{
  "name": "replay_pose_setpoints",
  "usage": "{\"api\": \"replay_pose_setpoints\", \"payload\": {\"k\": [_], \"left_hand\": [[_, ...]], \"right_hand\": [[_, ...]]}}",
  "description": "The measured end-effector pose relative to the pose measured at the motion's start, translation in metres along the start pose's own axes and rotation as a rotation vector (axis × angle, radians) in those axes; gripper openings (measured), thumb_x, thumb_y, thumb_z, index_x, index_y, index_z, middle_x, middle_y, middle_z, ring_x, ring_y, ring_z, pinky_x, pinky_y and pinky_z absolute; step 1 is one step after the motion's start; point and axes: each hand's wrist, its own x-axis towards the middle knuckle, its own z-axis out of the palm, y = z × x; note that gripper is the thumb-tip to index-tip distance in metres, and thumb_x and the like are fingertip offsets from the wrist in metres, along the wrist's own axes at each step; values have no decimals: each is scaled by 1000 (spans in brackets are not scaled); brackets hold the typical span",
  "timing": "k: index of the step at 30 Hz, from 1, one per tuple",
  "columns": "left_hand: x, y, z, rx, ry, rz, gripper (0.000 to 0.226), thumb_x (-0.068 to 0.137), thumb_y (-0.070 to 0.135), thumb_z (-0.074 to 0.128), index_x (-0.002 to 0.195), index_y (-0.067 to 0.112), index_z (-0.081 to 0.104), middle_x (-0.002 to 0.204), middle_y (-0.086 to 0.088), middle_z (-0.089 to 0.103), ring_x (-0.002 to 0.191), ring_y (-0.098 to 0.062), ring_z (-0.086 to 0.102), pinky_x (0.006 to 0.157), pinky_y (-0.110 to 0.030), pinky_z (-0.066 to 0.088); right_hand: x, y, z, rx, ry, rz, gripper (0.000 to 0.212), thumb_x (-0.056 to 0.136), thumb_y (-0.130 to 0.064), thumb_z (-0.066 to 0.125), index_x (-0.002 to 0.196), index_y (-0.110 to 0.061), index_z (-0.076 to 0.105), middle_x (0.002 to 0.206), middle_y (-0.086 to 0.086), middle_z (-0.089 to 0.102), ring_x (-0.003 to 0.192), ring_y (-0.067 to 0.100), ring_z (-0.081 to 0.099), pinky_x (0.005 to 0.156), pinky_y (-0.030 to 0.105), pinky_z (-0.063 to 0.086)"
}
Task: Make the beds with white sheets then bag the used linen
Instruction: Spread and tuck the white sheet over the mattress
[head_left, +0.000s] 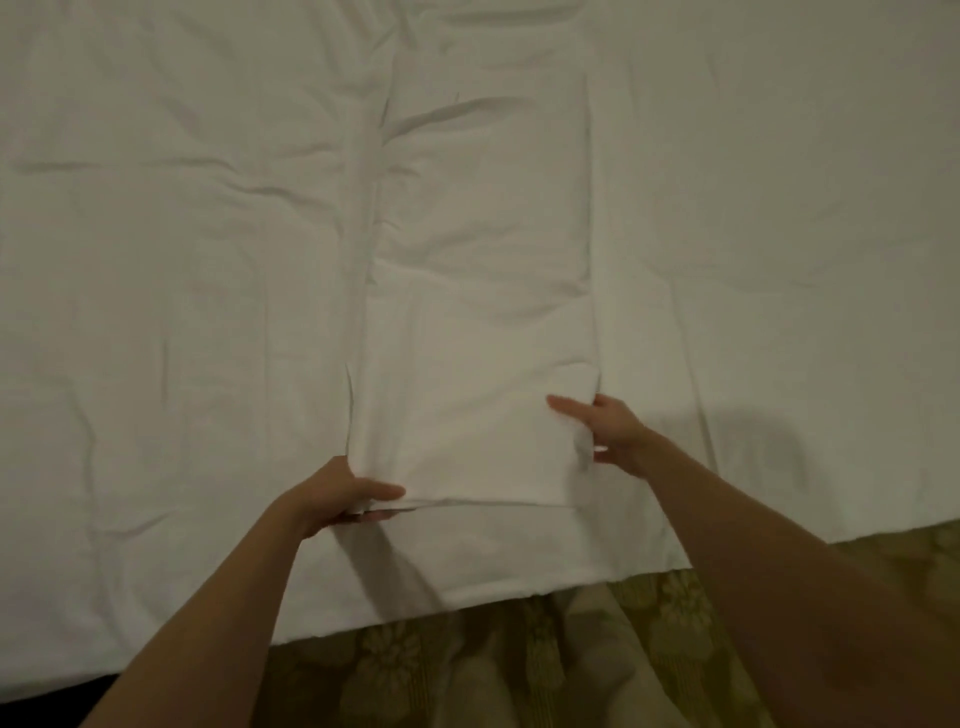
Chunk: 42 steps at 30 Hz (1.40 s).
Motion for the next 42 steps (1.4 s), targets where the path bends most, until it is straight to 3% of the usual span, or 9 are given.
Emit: {"api": "replay_pose_setpoints", "payload": {"k": [6, 11, 14, 19, 25, 29, 34, 38, 42], "left_hand": [[-4, 0, -11, -37, -109, -30, 70, 51, 6, 91, 114, -2, 62, 111, -15, 70, 97, -29, 68, 73, -30, 59], [8, 7, -3, 183, 41, -73, 62, 56, 10, 92, 110, 2, 64, 107, -13, 70, 98, -28, 66, 87, -40, 56], [11, 36, -10, 143, 85, 27, 75, 45, 36, 94, 108, 5, 68, 103, -7, 74, 97, -25, 69, 84, -36, 56], [31, 99, -14, -18, 278, 237, 34, 77, 31, 78, 98, 8, 67, 103, -11, 70, 89, -26, 65, 77, -34, 50], [69, 151, -13, -89, 420, 275, 56, 80, 46, 72, 115, 3, 65, 92, -10, 64, 85, -26, 57, 76, -34, 43], [93, 186, -17, -118, 461, 284, 62, 81, 47, 71, 123, 2, 62, 109, -13, 65, 96, -30, 62, 79, -33, 46], [114, 240, -30, -176, 387, 304, 46, 77, 52, 73, 96, 11, 69, 73, 0, 66, 70, -22, 61, 66, -25, 50], [137, 284, -50, -235, 421, 315, 89, 55, 62, 80, 125, 9, 62, 111, -2, 69, 103, -22, 65, 98, -38, 50], [138, 310, -32, -160, 478, 366, 63, 77, 46, 76, 123, 5, 62, 112, -2, 66, 102, -19, 63, 94, -31, 50]], "right_hand": [[-4, 15, 0, -39, -24, -69, 58, 71, -20, 84, 121, -4, 61, 119, 10, 67, 103, 23, 65, 88, 36, 54], [3, 16, 5, -136, 83, -41, 62, 76, -36, 79, 123, 0, 60, 120, 13, 65, 109, 29, 62, 92, 38, 51], [18, 4, 2, -35, 136, -32, 66, 77, -43, 76, 121, 3, 60, 115, 16, 67, 104, 30, 64, 90, 41, 53], [51, -41, -2, 95, 200, -122, 67, 79, -48, 73, 119, 4, 62, 111, 16, 68, 100, 31, 66, 93, 45, 53], [82, -91, -11, 79, 229, -164, 77, 77, -59, 68, 122, 2, 55, 114, 14, 64, 103, 32, 62, 97, 45, 50], [103, -123, -21, 115, 195, -169, 53, 82, -57, 65, 101, -7, 61, 99, 9, 67, 90, 26, 66, 86, 39, 55], [124, -178, -28, 187, 162, -158, 43, 84, -53, 64, 87, -11, 55, 51, -5, 53, 39, 6, 48, 40, 15, 36], [146, -223, -27, 214, 184, -227, 81, 74, -58, 72, 128, -1, 53, 110, 6, 67, 93, 20, 67, 83, 32, 56], [161, -247, -24, 189, 263, -254, 77, 71, -54, 77, 122, 1, 59, 113, 9, 67, 100, 24, 65, 93, 38, 53]]}}
